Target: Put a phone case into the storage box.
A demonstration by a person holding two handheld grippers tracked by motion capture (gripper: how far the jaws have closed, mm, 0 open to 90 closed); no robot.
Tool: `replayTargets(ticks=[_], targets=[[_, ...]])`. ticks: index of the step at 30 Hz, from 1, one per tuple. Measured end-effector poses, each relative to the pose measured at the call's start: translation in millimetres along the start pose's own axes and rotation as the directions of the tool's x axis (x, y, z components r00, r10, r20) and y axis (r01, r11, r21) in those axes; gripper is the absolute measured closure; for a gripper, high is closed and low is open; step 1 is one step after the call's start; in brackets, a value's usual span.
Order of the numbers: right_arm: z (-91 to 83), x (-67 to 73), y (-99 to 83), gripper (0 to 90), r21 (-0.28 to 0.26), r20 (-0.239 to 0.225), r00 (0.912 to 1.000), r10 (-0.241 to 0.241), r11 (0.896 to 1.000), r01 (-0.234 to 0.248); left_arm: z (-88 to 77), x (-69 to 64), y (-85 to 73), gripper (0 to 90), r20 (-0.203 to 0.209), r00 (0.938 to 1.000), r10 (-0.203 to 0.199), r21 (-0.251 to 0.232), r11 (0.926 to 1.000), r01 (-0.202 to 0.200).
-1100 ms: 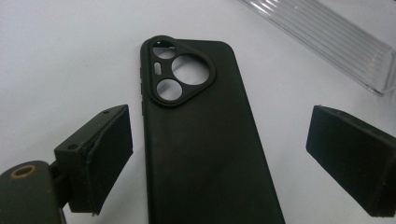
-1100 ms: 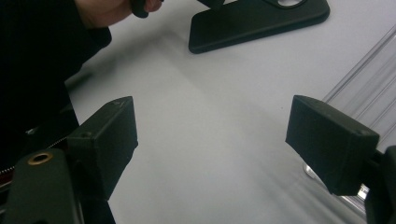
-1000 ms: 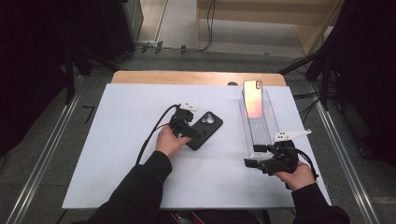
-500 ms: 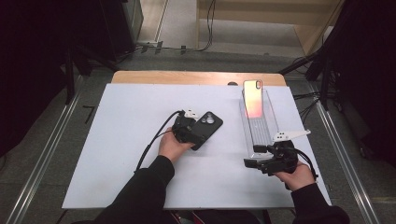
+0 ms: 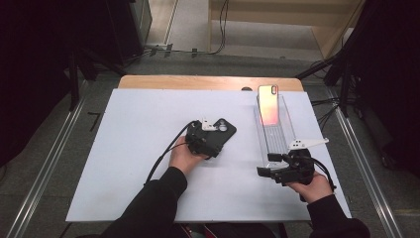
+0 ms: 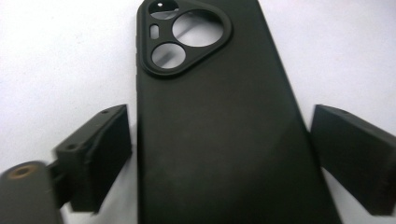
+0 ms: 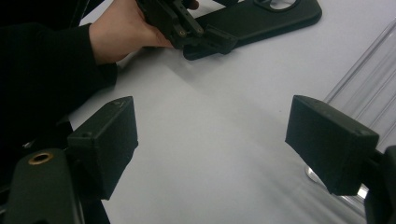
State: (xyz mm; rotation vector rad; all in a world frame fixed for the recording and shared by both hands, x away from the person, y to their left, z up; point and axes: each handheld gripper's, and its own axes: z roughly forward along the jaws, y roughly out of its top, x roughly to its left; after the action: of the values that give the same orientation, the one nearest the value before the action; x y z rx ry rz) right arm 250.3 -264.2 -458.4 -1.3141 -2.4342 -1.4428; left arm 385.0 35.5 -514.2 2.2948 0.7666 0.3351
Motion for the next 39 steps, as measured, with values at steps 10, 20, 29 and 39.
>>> replayTargets(ticks=[10,20,29,39], targets=[[1.7,4.8,0.8,15.4,0.010,0.007,0.9997,-0.024,1.000,0.024,-1.4,-1.4,2.6,14.5,-0.006,0.9999,-0.009,0.020,0.9998,0.009],[1.4,8.2,2.1,15.4,0.001,0.007,0.9987,-0.049,0.999,0.049,-4.6,4.3,3.5,17.2,0.026,0.9985,-0.049,0.008,0.9988,0.049],[1.7,9.7,2.7,15.6,-0.002,0.007,0.9983,-0.057,0.998,0.057,-18.9,5.2,11.2,18.0,0.062,0.9966,-0.055,-0.008,0.9984,0.055],[4.2,15.1,5.3,15.6,-0.015,0.010,0.9980,-0.062,0.998,0.062,-46.1,8.5,19.9,17.9,0.099,0.9902,-0.099,-0.050,0.9933,0.105]])
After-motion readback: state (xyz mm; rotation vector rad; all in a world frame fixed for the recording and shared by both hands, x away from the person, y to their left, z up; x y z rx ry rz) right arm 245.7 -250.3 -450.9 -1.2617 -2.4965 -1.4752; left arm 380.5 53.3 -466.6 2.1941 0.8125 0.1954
